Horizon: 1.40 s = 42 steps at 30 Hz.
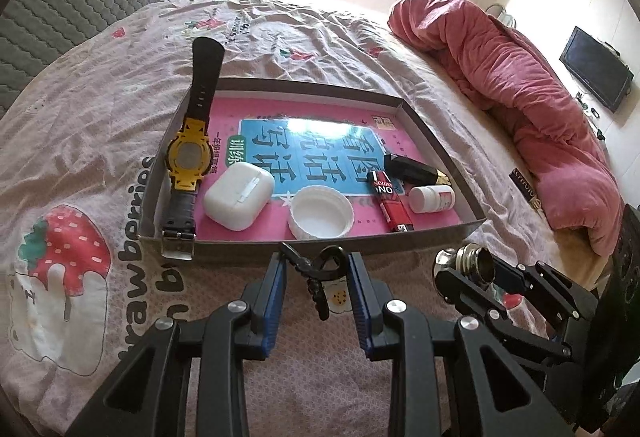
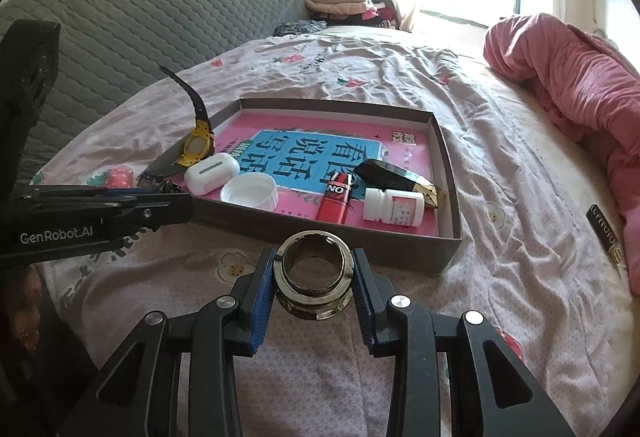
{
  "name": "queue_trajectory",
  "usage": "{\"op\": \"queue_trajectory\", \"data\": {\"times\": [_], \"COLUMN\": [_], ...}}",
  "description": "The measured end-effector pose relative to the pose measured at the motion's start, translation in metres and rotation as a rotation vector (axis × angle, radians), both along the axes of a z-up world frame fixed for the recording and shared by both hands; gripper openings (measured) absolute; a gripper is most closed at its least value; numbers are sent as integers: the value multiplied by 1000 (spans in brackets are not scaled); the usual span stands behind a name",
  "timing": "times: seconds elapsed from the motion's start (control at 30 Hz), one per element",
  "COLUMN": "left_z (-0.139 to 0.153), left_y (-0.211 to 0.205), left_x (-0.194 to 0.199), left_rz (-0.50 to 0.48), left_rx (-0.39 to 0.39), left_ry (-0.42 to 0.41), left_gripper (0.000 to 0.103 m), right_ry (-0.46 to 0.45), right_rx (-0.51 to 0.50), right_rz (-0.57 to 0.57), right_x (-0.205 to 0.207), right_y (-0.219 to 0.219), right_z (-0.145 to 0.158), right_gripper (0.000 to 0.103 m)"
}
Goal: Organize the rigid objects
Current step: 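Carry the metal jar over the box with the right tool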
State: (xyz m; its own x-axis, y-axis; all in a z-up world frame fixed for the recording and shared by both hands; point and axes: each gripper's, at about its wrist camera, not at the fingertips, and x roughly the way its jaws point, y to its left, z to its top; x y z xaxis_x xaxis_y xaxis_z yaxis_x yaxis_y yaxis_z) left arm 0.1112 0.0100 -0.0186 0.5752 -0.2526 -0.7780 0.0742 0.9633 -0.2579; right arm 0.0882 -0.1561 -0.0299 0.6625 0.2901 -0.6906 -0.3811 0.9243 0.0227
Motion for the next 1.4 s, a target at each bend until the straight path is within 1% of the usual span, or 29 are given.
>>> {"op": "queue_trajectory", "data": {"times": [0.27,0.57,0.83,1.2,1.4], "left_z": [2,4,3,-2,-3], "left_y": [4,7,11,15,22], "left_x": [1,5,15,25,33], "left_rz": [6,16,31,47,71], "left_rx": [-8,-13,-19,-23,-5], "left_ry": [-6,-15,-16,-11,-20], "left_gripper": [31,31,31,31,31], "right_ry": [-26,-59,-84,-113,-132], "right_rx": [-13,-1,-4,12,18], "right_rz": [19,30,34,6,-20], "right_x": [-3,-1,8,28,36], "right_y": [8,11,16,15,9], "right_z": [6,16,24,34,39], "right_gripper": [37,37,37,37,37]}}
